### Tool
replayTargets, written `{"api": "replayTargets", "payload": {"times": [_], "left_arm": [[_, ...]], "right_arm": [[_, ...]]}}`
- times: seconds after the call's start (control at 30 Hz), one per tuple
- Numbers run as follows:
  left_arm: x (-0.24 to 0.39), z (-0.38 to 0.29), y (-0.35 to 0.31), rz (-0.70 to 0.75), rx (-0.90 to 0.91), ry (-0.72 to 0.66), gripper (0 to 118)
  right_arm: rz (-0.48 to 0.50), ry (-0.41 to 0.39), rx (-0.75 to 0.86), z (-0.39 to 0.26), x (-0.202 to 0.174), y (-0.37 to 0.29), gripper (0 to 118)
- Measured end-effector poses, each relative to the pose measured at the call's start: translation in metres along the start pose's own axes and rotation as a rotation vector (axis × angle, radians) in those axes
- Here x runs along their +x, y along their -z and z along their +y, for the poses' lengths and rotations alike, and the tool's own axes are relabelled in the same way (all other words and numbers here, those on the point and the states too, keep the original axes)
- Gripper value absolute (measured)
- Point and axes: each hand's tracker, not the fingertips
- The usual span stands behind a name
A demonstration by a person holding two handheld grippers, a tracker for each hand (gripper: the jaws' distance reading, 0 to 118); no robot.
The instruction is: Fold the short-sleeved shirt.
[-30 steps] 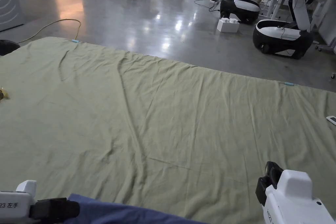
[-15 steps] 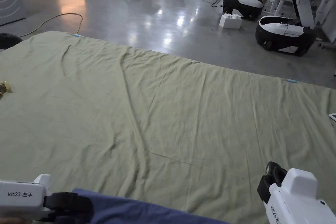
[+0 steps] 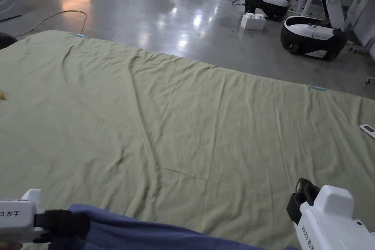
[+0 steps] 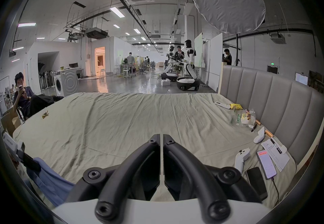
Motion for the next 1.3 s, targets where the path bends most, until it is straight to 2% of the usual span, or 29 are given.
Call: {"api": "replayTargets", "payload": {"times": [0.23,0.63,0.83,1.0,1.3], "left_arm": [[0.024,0.010,-0.030,0.027,0.030,0.063,12],[0.055,0.026,-0.084,0.203,0.104,0.073,12],[0.090,0.014,-0.065,0.105,0.056,0.123,12],[0.118,0.004,-0.037,-0.007,0.023,0.074,12],[0.168,-0.025,0.044,-0.063,-0.033,0.054,12]], "right_arm": [[0.002,0.001,0.000,0.000,0.001,0.001,3],[0.040,0.001,0.012,0.001,-0.010,0.003,3],[0.055,0.017,0.009,0.000,-0.012,0.006,3],[0.063,0.023,0.011,0.000,-0.013,0.005,3],[0.045,0.040,0.000,-0.007,0.001,0.004,3]]}}
